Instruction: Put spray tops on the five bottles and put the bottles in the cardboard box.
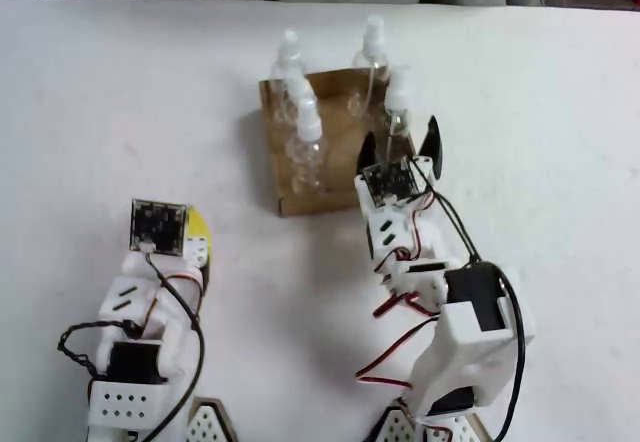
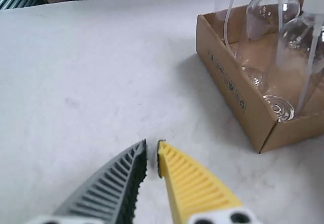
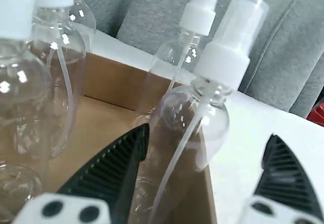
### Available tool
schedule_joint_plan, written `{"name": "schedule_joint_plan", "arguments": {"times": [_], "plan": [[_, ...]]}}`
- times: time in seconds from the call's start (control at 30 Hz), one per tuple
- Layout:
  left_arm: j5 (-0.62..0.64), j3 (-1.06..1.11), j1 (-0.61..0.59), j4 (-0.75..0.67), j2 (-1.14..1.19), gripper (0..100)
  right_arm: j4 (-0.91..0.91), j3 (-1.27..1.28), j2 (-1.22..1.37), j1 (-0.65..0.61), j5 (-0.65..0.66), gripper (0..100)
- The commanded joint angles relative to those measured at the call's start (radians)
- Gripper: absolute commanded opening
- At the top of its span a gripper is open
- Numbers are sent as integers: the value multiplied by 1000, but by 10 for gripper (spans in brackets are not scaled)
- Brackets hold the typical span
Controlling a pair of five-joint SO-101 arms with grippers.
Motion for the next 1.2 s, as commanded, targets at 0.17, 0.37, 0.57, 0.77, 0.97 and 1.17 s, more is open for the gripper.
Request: {"name": "schedule_joint_plan", "arguments": {"times": [0.17,0.37,0.57,0.77,0.97,1.17], "plan": [[-11,-3,-7,-35,-5,61,-25,2,-48,10,-2,311],[-11,-3,-7,-35,-5,61,-27,3,-58,28,-35,311],[-11,-3,-7,-54,-5,61,-19,60,-153,27,-81,311],[-11,-3,-7,-54,-5,61,-18,72,-173,27,-84,311],[-11,-3,-7,-54,-5,61,-16,80,-173,30,-86,311],[-11,-3,-7,-54,-5,61,-16,83,-173,30,-86,311]]}}
